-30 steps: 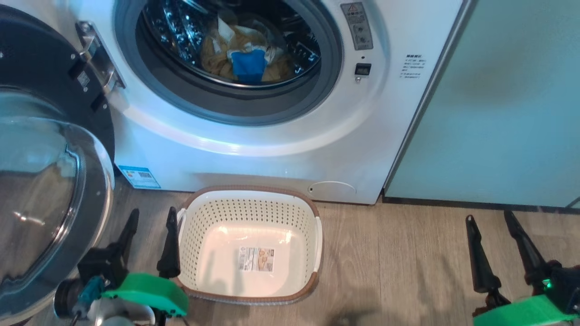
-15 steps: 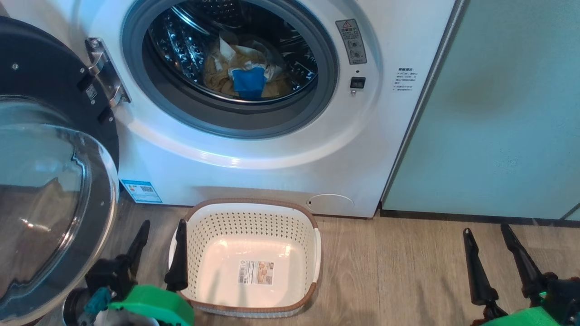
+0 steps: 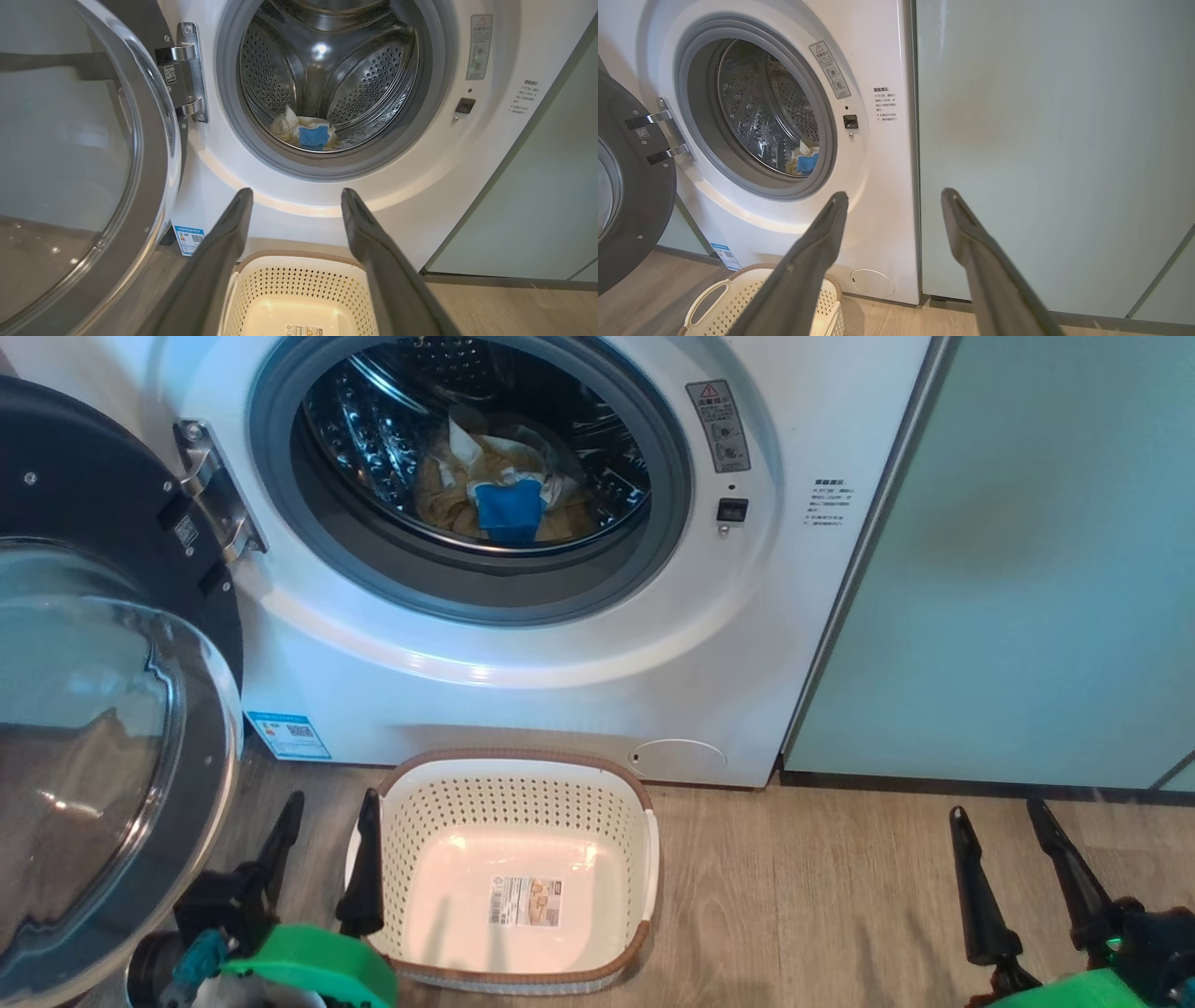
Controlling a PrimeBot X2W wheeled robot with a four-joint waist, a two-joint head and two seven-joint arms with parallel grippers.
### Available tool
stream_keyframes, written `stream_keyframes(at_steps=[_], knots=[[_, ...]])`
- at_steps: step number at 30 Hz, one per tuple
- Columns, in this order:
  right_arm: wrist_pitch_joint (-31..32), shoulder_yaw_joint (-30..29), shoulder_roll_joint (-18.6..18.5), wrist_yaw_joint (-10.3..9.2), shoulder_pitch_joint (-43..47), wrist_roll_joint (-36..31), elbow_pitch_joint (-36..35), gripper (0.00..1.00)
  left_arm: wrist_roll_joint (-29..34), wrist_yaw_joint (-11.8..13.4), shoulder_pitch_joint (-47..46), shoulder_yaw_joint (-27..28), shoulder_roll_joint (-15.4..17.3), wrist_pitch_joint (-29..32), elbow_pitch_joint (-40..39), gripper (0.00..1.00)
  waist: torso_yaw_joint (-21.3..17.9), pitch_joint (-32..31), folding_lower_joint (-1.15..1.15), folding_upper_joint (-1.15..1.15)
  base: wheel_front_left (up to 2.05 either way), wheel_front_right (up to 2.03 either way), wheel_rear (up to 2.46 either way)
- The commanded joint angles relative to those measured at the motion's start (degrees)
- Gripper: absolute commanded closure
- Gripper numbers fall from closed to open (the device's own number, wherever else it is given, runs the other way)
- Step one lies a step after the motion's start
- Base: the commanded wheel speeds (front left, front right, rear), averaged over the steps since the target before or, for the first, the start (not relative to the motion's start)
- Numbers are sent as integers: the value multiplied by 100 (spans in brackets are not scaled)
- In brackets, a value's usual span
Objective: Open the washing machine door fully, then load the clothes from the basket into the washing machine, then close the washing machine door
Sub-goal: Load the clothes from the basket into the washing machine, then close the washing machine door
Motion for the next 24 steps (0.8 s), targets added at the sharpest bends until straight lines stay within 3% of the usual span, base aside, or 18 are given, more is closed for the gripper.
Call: stream_keyframes(at_steps=[1,16,24], knots=[[-38,127,-64,-16,-103,-13,-180,0,52,-22,-207,249,39,-36,-135,0,-3,-2,0,0,0,0,0],[-38,122,-64,-16,-109,-16,-179,0,148,-77,-228,310,-34,-36,-96,0,-33,-14,0,0,-3,3,0],[-38,106,-63,-16,-101,-29,-180,0,208,-120,-222,368,-93,-36,-92,0,-43,-37,0,0,-87,87,0]])
